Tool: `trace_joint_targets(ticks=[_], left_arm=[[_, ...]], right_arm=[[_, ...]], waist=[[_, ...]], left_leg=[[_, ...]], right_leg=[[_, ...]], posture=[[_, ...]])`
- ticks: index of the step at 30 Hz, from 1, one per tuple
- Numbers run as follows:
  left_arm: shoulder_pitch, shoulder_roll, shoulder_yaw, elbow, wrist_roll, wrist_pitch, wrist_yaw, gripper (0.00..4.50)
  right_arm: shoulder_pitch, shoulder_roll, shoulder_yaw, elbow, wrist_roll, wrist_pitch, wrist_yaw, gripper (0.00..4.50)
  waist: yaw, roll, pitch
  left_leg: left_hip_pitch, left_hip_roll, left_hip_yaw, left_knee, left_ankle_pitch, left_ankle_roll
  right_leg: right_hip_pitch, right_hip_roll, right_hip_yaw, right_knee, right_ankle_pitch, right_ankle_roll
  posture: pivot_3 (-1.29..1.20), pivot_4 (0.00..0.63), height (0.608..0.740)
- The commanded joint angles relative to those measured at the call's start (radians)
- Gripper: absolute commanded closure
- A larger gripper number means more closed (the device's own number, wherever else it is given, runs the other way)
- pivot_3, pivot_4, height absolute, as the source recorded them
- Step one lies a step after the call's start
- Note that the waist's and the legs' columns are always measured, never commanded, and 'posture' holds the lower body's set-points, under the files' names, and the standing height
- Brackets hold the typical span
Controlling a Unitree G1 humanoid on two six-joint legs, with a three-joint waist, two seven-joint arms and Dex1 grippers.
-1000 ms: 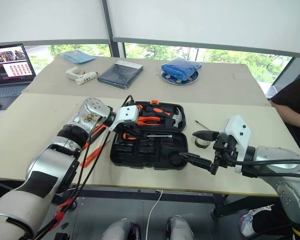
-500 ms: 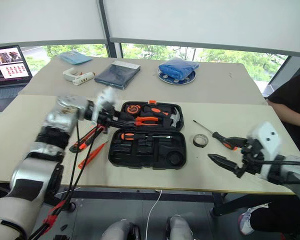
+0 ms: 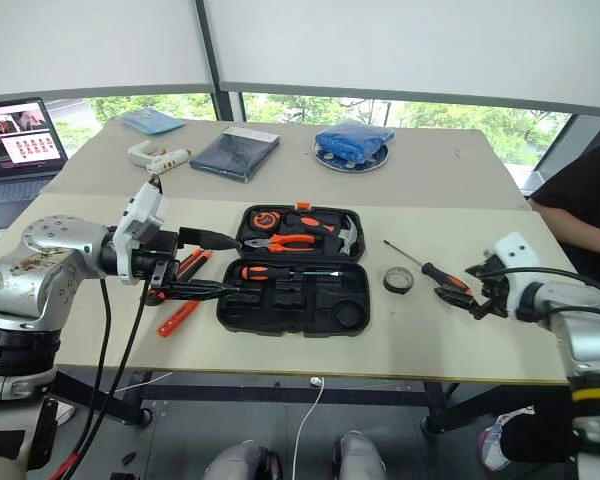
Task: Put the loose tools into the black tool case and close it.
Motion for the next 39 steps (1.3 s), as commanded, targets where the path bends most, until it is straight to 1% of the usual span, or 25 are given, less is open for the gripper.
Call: trace_joint_targets(ticks=[1, 3, 7, 10, 11, 12, 15, 17, 19, 21, 23, 25, 27, 29, 33, 39], left_arm=[[0.013, 0.028, 0.021, -0.053, -0.031, -0.014, 0.028, 0.01], [0.026, 0.042, 0.028, -0.064, -0.042, -0.01, 0.037, 0.0], [0.045, 0.073, 0.034, -0.073, -0.059, -0.015, 0.05, 0.0], [0.067, 0.098, 0.034, -0.081, -0.059, -0.027, 0.05, 0.0], [0.073, 0.105, 0.033, -0.083, -0.06, -0.03, 0.05, 0.0], [0.084, 0.116, 0.033, -0.084, -0.056, -0.04, 0.045, 0.0], [0.114, 0.151, 0.041, -0.084, -0.059, -0.054, 0.028, 0.0], [0.126, 0.17, 0.049, -0.075, -0.064, -0.058, 0.027, 0.0], [0.134, 0.187, 0.05, -0.064, -0.063, -0.064, 0.025, 0.0], [0.143, 0.199, 0.047, -0.057, -0.059, -0.077, 0.017, 0.0], [0.153, 0.212, 0.049, -0.05, -0.059, -0.086, 0.011, 0.0], [0.156, 0.216, 0.048, -0.044, -0.061, -0.094, 0.017, 0.0], [0.154, 0.214, 0.045, -0.041, -0.061, -0.099, 0.024, 0.0], [0.151, 0.211, 0.043, -0.04, -0.061, -0.104, 0.032, 0.0], [0.141, 0.196, 0.048, -0.041, -0.065, -0.102, 0.069, 0.0], [0.143, 0.193, 0.046, -0.047, -0.077, -0.103, 0.093, 0.0]], right_arm=[[-0.086, 0.012, 0.037, 0.125, -0.084, -0.04, -0.032, 0.25], [-0.112, 0.03, 0.034, 0.164, -0.087, -0.067, -0.027, 0.68], [-0.132, 0.039, 0.043, 0.2, -0.102, -0.102, 0.008, 2.02], [-0.152, 0.032, 0.036, 0.205, -0.109, -0.127, 0.029, 3.15], [-0.159, 0.03, 0.033, 0.206, -0.112, -0.135, 0.032, 3.42], [-0.185, 0.028, 0.021, 0.194, -0.102, -0.13, 0.038, 3.48], [-0.266, 0.032, 0.005, 0.122, -0.065, -0.086, 0.076, 3.48], [-0.311, 0.046, 0.031, 0.019, -0.04, -0.055, 0.136, 3.48], [-0.333, 0.067, 0.063, -0.097, -0.004, -0.009, 0.201, 3.48], [-0.336, 0.087, 0.096, -0.189, 0.014, 0.034, 0.234, 3.48], [-0.338, 0.13, 0.185, -0.29, -0.003, 0.029, 0.274, 3.48], [-0.344, 0.176, 0.257, -0.334, -0.035, 0.012, 0.28, 3.48], [-0.353, 0.227, 0.311, -0.332, -0.074, -0.008, 0.259, 3.48], [-0.356, 0.257, 0.334, -0.308, -0.101, -0.011, 0.236, 3.48], [-0.336, 0.241, 0.387, -0.27, -0.177, -0.089, 0.239, 3.48], [-0.322, 0.238, 0.399, -0.25, -0.209, -0.142, 0.269, 3.48]], waist=[[0.001, 0.0, 0.0], [0.001, 0.0, 0.0], [-0.001, 0.001, 0.0], [-0.002, 0.001, 0.0], [-0.002, 0.001, 0.0], [-0.003, 0.002, 0.0], [-0.01, 0.006, 0.003], [-0.018, 0.007, 0.003], [-0.022, 0.007, 0.003], [-0.023, 0.007, 0.003], [-0.021, 0.007, 0.003], [-0.021, 0.007, 0.003], [-0.02, 0.007, 0.003], [-0.014, 0.007, 0.003], [0.004, 0.007, 0.003], [-0.003, 0.007, 0.003]], left_leg=[[-0.001, 0.0, 0.0, 0.0, 0.0, 0.0], [-0.001, 0.0, 0.0, 0.0, 0.0, 0.0], [-0.001, 0.0, 0.0, -0.002, 0.0, -0.001], [-0.001, 0.0, 0.001, -0.001, 0.0, -0.002], [0.0, 0.0, 0.001, -0.001, 0.0, -0.002], [0.0, 0.0, 0.001, -0.001, 0.0, -0.002], [-0.001, 0.0, 0.001, -0.001, 0.001, -0.003], [-0.001, 0.001, 0.002, -0.002, 0.001, -0.004], [-0.001, 0.002, 0.002, -0.004, 0.003, -0.006], [-0.001, 0.003, 0.002, -0.005, 0.003, -0.007], [-0.001, 0.003, 0.001, -0.007, 0.004, -0.008], [-0.001, 0.002, 0.001, -0.008, 0.004, -0.008], [-0.002, 0.002, 0.001, -0.007, 0.004, -0.008], [-0.003, 0.002, 0.002, -0.007, 0.004, -0.008], [-0.005, 0.001, 0.002, -0.006, 0.004, -0.008], [-0.005, 0.002, 0.002, -0.006, 0.004, -0.008]], right_leg=[[0.0, 0.0, 0.0, 0.0, -0.001, 0.0], [-0.001, 0.001, -0.001, 0.0, -0.001, -0.001], [-0.001, 0.002, -0.001, 0.0, -0.003, -0.001], [-0.001, 0.002, -0.001, 0.0, -0.003, 0.0], [-0.001, 0.002, -0.001, 0.0, -0.003, 0.0], [-0.001, 0.002, -0.001, 0.0, -0.003, 0.0], [-0.003, 0.001, 0.0, 0.001, -0.003, 0.0], [-0.004, 0.002, 0.0, 0.002, -0.003, -0.001], [-0.006, 0.003, 0.0, 0.002, -0.003, -0.002], [-0.006, 0.004, 0.0, 0.002, -0.004, -0.004], [-0.006, 0.004, 0.0, 0.002, -0.005, -0.005], [-0.007, 0.004, 0.0, 0.002, -0.005, -0.006], [-0.007, 0.004, -0.001, 0.002, -0.005, -0.005], [-0.007, 0.004, -0.002, 0.002, -0.005, -0.006], [-0.009, 0.003, -0.004, 0.002, -0.004, -0.006], [-0.01, 0.005, -0.003, 0.002, -0.004, -0.006]], posture=[[0.0, 0.15, 0.718], [0.0, 0.15, 0.718], [0.0, 0.15, 0.718], [0.0, 0.15, 0.718], [0.0, 0.15, 0.718], [0.0, 0.15, 0.718], [0.0, 0.15, 0.718], [0.0, 0.15, 0.718], [0.0, 0.15, 0.718], [0.0, 0.15, 0.718], [0.0, 0.15, 0.718], [0.0, 0.15, 0.718], [0.0, 0.15, 0.718], [0.0, 0.15, 0.718], [0.0, 0.15, 0.718], [0.0, 0.15, 0.718]])
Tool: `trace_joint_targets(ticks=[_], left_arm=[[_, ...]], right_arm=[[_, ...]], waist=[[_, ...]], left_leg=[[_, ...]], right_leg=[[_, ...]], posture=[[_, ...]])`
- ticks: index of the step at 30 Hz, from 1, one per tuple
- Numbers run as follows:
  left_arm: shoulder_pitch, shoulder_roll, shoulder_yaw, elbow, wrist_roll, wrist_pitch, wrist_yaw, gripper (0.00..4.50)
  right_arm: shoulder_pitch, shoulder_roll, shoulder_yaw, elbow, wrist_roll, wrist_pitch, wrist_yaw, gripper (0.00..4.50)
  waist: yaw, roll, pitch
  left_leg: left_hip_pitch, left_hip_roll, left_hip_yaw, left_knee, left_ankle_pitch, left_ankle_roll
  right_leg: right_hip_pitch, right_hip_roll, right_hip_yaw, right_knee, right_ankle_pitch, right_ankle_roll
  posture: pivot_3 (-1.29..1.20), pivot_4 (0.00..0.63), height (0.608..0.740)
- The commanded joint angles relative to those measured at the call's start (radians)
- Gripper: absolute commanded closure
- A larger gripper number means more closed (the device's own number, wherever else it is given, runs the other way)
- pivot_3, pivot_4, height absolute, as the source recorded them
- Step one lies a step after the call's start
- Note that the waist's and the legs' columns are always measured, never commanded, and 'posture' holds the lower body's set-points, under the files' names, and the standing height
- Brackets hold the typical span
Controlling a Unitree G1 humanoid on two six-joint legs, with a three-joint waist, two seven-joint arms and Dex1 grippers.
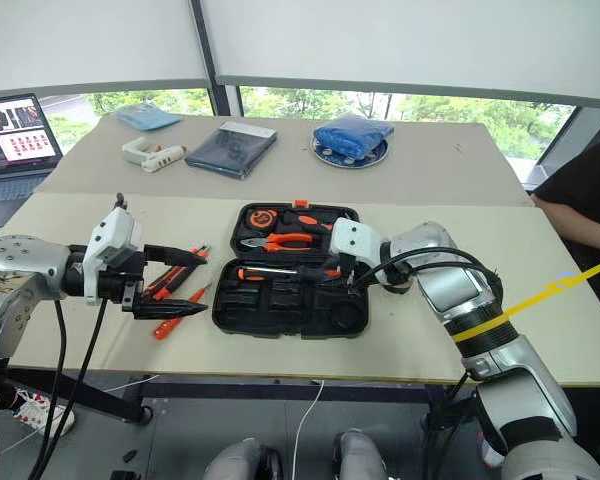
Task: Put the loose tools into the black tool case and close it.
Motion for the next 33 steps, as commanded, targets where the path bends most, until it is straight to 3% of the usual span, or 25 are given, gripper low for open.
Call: trace_joint_targets(ticks=[1, 8, 10, 17, 20, 24, 33], left_arm=[[-0.016, -0.001, 0.03, -0.015, -0.017, -0.017, 0.017, 0.0], [-0.031, -0.005, 0.014, 0.003, -0.008, -0.034, 0.028, 0.0], [-0.041, -0.007, 0.007, 0.008, -0.006, -0.037, 0.03, 0.0], [-0.051, -0.001, -0.001, 0.023, -0.003, -0.05, 0.02, 0.0], [-0.061, -0.001, -0.006, 0.038, 0.002, -0.056, 0.016, 0.0], [-0.068, -0.005, -0.017, 0.05, 0.013, -0.068, 0.012, 0.0], [-0.065, -0.005, -0.025, 0.068, 0.029, -0.089, 0.009, 0.0]], right_arm=[[0.001, -0.014, -0.002, -0.005, -0.023, -0.06, 0.022, 3.48], [-0.001, 0.01, 0.003, 0.053, -0.073, -0.074, -0.006, 3.48], [0.0, 0.016, -0.002, 0.048, -0.072, -0.049, -0.008, 2.46], [0.014, 0.027, -0.035, -0.017, -0.033, -0.005, -0.004, 0.22], [0.003, 0.047, -0.053, -0.028, -0.007, 0.039, -0.013, 0.05], [-0.021, 0.09, -0.073, -0.017, 0.016, 0.087, -0.037, 1.16], [-0.038, 0.123, -0.003, 0.075, -0.042, 0.035, -0.044, 4.28]], waist=[[-0.004, 0.0, 0.0], [-0.005, 0.0, 0.0], [-0.005, 0.0, 0.0], [-0.005, 0.0, 0.0], [-0.004, 0.0, 0.0], [-0.004, 0.0, 0.0], [-0.004, 0.0, 0.0]], left_leg=[[0.0, 0.0, 0.0, 0.0, 0.0, 0.0], [0.001, 0.0, 0.0, 0.0, 0.0, 0.0], [0.001, 0.0, 0.0, 0.0, 0.0, 0.0], [0.001, 0.0, 0.0, 0.0, 0.0, 0.0], [0.001, 0.0, 0.0, 0.0, 0.0, 0.0], [0.001, 0.0, 0.0, 0.0, 0.0, 0.0], [0.001, 0.0, 0.0, 0.0, 0.0, 0.0]], right_leg=[[0.0, 0.0, 0.0, 0.0, 0.0, 0.0], [0.0, 0.001, 0.0, 0.0, 0.0, 0.0], [0.0, 0.001, 0.001, 0.0, 0.0, 0.0], [0.0, 0.001, 0.001, 0.001, 0.0, 0.0], [0.0, 0.001, 0.001, 0.001, 0.0, 0.0], [0.0, 0.001, 0.001, 0.001, 0.0, 0.0], [0.0, 0.0, 0.001, 0.0, 0.0, 0.0]], posture=[[0.0, 0.15, 0.718], [0.0, 0.15, 0.718], [0.0, 0.15, 0.718], [0.0, 0.15, 0.718], [0.0, 0.15, 0.718], [0.0, 0.15, 0.718], [0.0, 0.15, 0.718]])
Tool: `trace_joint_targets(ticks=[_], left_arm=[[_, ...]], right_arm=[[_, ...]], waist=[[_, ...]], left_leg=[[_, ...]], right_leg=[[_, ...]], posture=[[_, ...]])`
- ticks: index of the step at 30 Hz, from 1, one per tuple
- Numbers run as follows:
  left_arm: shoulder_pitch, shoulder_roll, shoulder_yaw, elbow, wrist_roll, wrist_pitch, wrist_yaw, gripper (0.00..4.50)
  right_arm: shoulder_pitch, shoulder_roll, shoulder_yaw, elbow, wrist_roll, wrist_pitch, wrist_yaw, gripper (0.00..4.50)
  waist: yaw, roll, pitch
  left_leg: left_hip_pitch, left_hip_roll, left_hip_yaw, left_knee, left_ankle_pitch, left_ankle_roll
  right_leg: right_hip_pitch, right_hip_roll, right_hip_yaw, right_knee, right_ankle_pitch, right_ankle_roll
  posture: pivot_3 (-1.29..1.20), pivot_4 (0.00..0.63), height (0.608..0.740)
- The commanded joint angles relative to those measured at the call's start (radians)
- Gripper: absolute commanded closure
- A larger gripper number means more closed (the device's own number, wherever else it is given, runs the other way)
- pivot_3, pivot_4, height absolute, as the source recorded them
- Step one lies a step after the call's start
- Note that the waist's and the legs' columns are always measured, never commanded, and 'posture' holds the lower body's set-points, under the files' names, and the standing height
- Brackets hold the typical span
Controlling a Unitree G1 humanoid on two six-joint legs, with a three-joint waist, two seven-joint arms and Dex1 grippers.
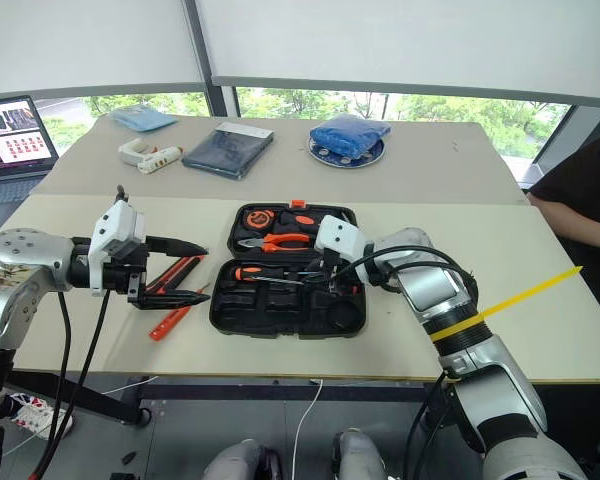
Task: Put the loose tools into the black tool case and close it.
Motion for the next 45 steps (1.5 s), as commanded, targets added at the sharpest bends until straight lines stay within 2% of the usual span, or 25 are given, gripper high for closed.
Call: trace_joint_targets(ticks=[1, 5, 9, 11, 16, 20, 25, 29, 30, 36, 38, 45], left_arm=[[-0.016, 0.003, 0.015, -0.002, 0.004, -0.023, 0.0, 0.0], [-0.014, 0.001, 0.013, 0.0, 0.009, -0.028, 0.004, 0.0], [-0.001, 0.004, 0.02, -0.004, 0.009, -0.029, 0.012, 0.0], [0.013, 0.009, 0.029, -0.008, 0.008, -0.029, 0.017, 0.0], [0.119, 0.028, 0.126, -0.047, -0.011, 0.02, 0.096, 0.0], [0.376, 0.038, 0.346, -0.119, -0.019, 0.089, 0.172, 0.0], [0.678, -0.001, 0.577, -0.179, 0.006, 0.092, 0.204, 0.0], [0.761, -0.008, 0.648, -0.18, 0.003, 0.104, 0.232, 0.0], [0.752, -0.002, 0.645, -0.193, -0.014, 0.127, 0.242, 0.0], [0.582, 0.045, 0.497, -0.297, -0.074, 0.334, 0.373, 0.0], [0.508, 0.037, 0.46, -0.335, -0.142, 0.445, 0.412, 0.0], [0.309, 0.076, 0.203, -0.302, -0.085, 0.662, 0.561, 0.0]], right_arm=[[-0.02, 0.007, 0.029, 0.027, -0.036, -0.039, 0.005, 4.46], [0.004, 0.013, 0.102, 0.103, -0.113, -0.098, -0.009, 4.46], [0.01, 0.02, 0.097, 0.12, -0.117, -0.12, -0.011, 4.46], [0.013, 0.021, 0.075, 0.09, -0.094, -0.102, -0.001, 4.46], [0.008, 0.045, -0.112, -0.097, 0.121, 0.06, 0.015, 4.46], [0.042, -0.008, -0.262, -0.343, 0.354, 0.308, 0.046, 3.33], [0.095, -0.059, -0.347, -0.529, 0.509, 0.452, 0.009, 1.66], [0.132, -0.088, -0.352, -0.59, 0.551, 0.465, -0.01, 0.3], [0.136, -0.091, -0.35, -0.596, 0.558, 0.466, -0.018, 0.1], [0.15, -0.101, -0.336, -0.612, 0.568, 0.444, -0.067, 0.1], [0.158, -0.101, -0.334, -0.625, 0.568, 0.438, -0.089, 0.1], [0.209, -0.117, -0.357, -0.719, 0.63, 0.453, -0.132, 0.1]], waist=[[0.0, 0.0, 0.0], [-0.001, 0.0, 0.0], [-0.003, -0.001, -0.002], [-0.002, -0.002, -0.002], [-0.003, -0.001, -0.002], [-0.016, -0.001, -0.002], [-0.016, -0.002, -0.003], [-0.003, -0.002, -0.003], [0.003, -0.002, -0.003], [0.023, -0.003, -0.003], [0.022, -0.003, -0.003], [0.005, -0.004, -0.003]], left_leg=[[0.0, 0.0, 0.0, 0.0, 0.0, 0.0], [0.001, 0.0, 0.0, 0.0, 0.0, 0.0], [0.004, 0.0, 0.001, 0.0, 0.0, 0.0], [0.005, 0.0, 0.001, 0.0, 0.0, 0.0], [0.004, 0.0, 0.001, 0.0, 0.0, -0.001], [-0.001, 0.0, 0.001, 0.0, 0.0, -0.001], [0.0, 0.001, -0.001, -0.004, -0.001, -0.003], [0.001, 0.0, -0.001, -0.01, -0.006, -0.013], [0.001, 0.0, -0.001, -0.01, -0.006, -0.014], [0.002, -0.001, -0.002, -0.01, -0.005, -0.016], [0.002, -0.001, -0.002, -0.01, -0.005, -0.016], [0.004, 0.0, -0.001, -0.013, -0.004, -0.016]], right_leg=[[0.0, 0.0, 0.0, 0.0, 0.0, 0.0], [0.0, 0.0, 0.0, 0.0, 0.0, 0.0], [0.002, 0.0, 0.001, 0.001, 0.0, 0.0], [0.003, 0.0, 0.002, 0.002, 0.0, 0.0], [0.001, -0.001, 0.002, 0.005, -0.001, -0.002], [-0.006, -0.001, 0.003, 0.007, 0.002, -0.009], [-0.006, -0.001, 0.002, 0.004, 0.001, -0.009], [-0.005, -0.006, 0.001, -0.002, -0.001, -0.005], [-0.005, -0.007, 0.001, -0.002, 0.0, -0.005], [-0.002, -0.009, 0.001, -0.002, 0.001, -0.005], [-0.002, -0.008, 0.001, -0.002, 0.002, -0.005], [-0.001, 0.002, 0.001, -0.002, 0.003, -0.01]], posture=[[0.0, 0.15, 0.718], [0.0, 0.15, 0.718], [0.0, 0.15, 0.718], [0.0, 0.15, 0.718], [0.0, 0.15, 0.718], [0.0, 0.15, 0.718], [0.0, 0.15, 0.718], [0.0, 0.15, 0.718], [0.0, 0.15, 0.718], [0.0, 0.15, 0.718], [0.0, 0.15, 0.718], [0.0, 0.15, 0.718]])
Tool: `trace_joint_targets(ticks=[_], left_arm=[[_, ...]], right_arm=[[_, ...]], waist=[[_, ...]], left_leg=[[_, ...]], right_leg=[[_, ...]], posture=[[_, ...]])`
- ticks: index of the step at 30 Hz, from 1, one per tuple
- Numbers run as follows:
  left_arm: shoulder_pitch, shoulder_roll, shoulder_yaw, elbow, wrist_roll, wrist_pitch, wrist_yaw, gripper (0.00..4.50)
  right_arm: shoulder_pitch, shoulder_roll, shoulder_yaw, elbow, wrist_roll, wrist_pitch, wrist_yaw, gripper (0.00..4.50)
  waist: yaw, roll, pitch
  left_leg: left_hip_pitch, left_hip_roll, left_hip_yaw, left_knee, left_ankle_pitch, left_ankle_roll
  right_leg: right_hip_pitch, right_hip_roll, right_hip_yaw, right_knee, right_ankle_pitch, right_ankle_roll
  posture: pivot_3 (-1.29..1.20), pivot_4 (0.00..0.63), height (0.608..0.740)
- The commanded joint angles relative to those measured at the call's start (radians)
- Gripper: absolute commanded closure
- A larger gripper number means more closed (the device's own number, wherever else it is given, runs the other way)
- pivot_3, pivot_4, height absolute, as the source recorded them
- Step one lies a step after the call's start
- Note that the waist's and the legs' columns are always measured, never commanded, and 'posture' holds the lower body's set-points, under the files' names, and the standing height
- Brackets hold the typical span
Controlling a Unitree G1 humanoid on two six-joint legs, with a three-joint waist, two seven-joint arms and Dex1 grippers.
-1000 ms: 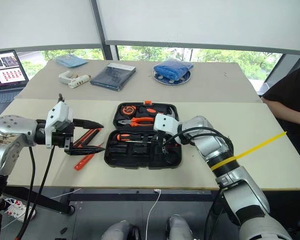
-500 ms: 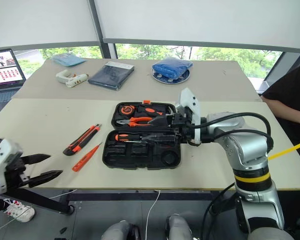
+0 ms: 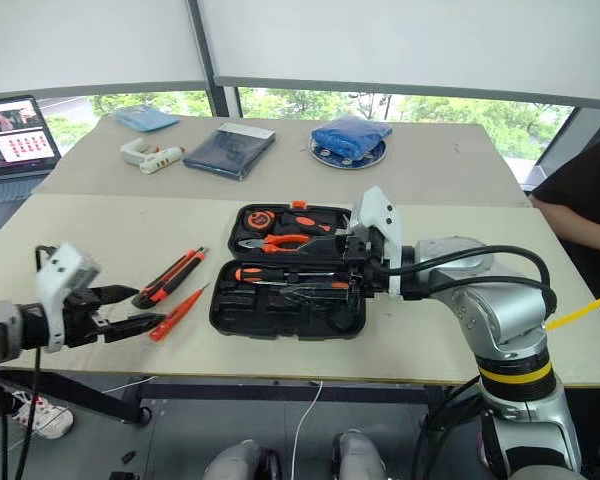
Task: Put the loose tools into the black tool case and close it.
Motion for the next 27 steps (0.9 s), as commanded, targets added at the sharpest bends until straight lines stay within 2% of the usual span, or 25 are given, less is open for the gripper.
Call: trace_joint_targets(ticks=[1, 5, 11, 14, 19, 20, 21, 23, 24, 26, 27], left_arm=[[-0.112, 0.023, -0.108, 0.034, 0.033, 0.075, 0.06, 0.0], [-0.173, 0.026, -0.241, 0.105, 0.091, 0.02, 0.044, 0.0], [-0.264, -0.027, -0.428, 0.23, 0.173, -0.068, -0.002, 0.0], [-0.32, -0.052, -0.502, 0.305, 0.235, -0.108, -0.005, 0.72], [-0.361, -0.065, -0.519, 0.377, 0.264, -0.135, -0.055, 2.47], [-0.366, -0.058, -0.509, 0.377, 0.251, -0.135, -0.083, 2.99], [-0.371, -0.053, -0.501, 0.377, 0.244, -0.135, -0.104, 3.09], [-0.396, -0.026, -0.492, 0.384, 0.238, -0.157, -0.169, 3.86], [-0.421, -0.001, -0.491, 0.395, 0.242, -0.187, -0.219, 4.06], [-0.465, 0.035, -0.494, 0.419, 0.257, -0.265, -0.309, 4.06], [-0.534, 0.046, -0.508, 0.453, 0.266, -0.409, -0.444, 4.06]], right_arm=[[0.006, -0.016, -0.037, -0.071, 0.052, -0.002, -0.024, 0.1], [0.021, -0.025, -0.05, -0.093, 0.075, 0.004, -0.063, 0.1], [0.059, -0.045, -0.053, -0.129, 0.101, 0.006, -0.1, 0.1], [0.065, -0.062, -0.054, -0.141, 0.115, 0.007, -0.101, 0.0], [0.071, -0.103, -0.057, -0.161, 0.144, 0.002, -0.083, 0.0], [0.078, -0.115, -0.058, -0.165, 0.15, 0.001, -0.076, 0.0], [0.082, -0.124, -0.059, -0.168, 0.154, 0.0, -0.071, 0.0], [0.091, -0.146, -0.061, -0.17, 0.169, 0.007, -0.059, 0.0], [0.098, -0.161, -0.063, -0.172, 0.182, 0.016, -0.051, 0.0], [0.107, -0.187, -0.066, -0.173, 0.204, 0.023, -0.036, 0.0], [0.117, -0.204, -0.068, -0.175, 0.198, 0.014, -0.03, 0.0]], waist=[[-0.002, 0.0, 0.0], [-0.002, 0.0, 0.0], [0.005, 0.0, 0.0], [0.017, 0.001, -0.001], [0.026, 0.001, -0.001], [0.026, 0.001, -0.001], [0.025, 0.001, -0.001], [0.024, 0.001, -0.001], [0.024, 0.001, -0.001], [0.023, 0.0, -0.001], [0.023, -0.001, 0.0]], left_leg=[[0.0, 0.0, 0.0, 0.0, 0.0, 0.0], [0.001, 0.0, 0.0, 0.0, 0.0, -0.001], [0.001, 0.0, 0.001, 0.0, 0.0, -0.001], [0.002, -0.001, 0.001, 0.0, 0.0, -0.001], [0.004, -0.001, 0.0, 0.001, 0.001, -0.001], [0.005, -0.001, 0.0, 0.001, 0.001, -0.001], [0.005, -0.001, 0.0, 0.001, 0.001, -0.001], [0.004, -0.001, 0.0, 0.001, 0.0, 0.0], [0.004, -0.001, 0.0, 0.001, 0.003, 0.005], [0.001, 0.0, 0.0, 0.001, 0.004, 0.008], [0.0, 0.0, 0.0, 0.001, 0.005, 0.008]], right_leg=[[0.0, 0.001, 0.0, 0.0, 0.0, 0.0], [0.0, 0.001, 0.001, 0.0, -0.003, 0.004], [0.001, 0.0, 0.001, 0.0, -0.002, 0.004], [0.002, -0.002, 0.0, 0.0, -0.002, 0.004], [0.004, -0.003, 0.001, 0.0, -0.002, 0.005], [0.005, -0.003, 0.001, 0.0, -0.002, 0.005], [0.005, -0.003, 0.001, 0.0, -0.002, 0.005], [0.004, -0.003, 0.001, 0.0, -0.002, 0.005], [0.004, -0.003, 0.001, 0.0, -0.002, 0.005], [0.002, -0.002, 0.0, 0.0, -0.002, 0.004], [0.001, -0.002, 0.0, 0.0, -0.002, 0.004]], posture=[[0.0, 0.15, 0.718], [0.0, 0.15, 0.718], [0.0, 0.15, 0.718], [0.0, 0.15, 0.718], [0.0, 0.15, 0.718], [0.0, 0.15, 0.718], [0.0, 0.15, 0.718], [0.0, 0.15, 0.718], [0.0, 0.15, 0.718], [0.0, 0.15, 0.718], [0.0, 0.15, 0.718]])
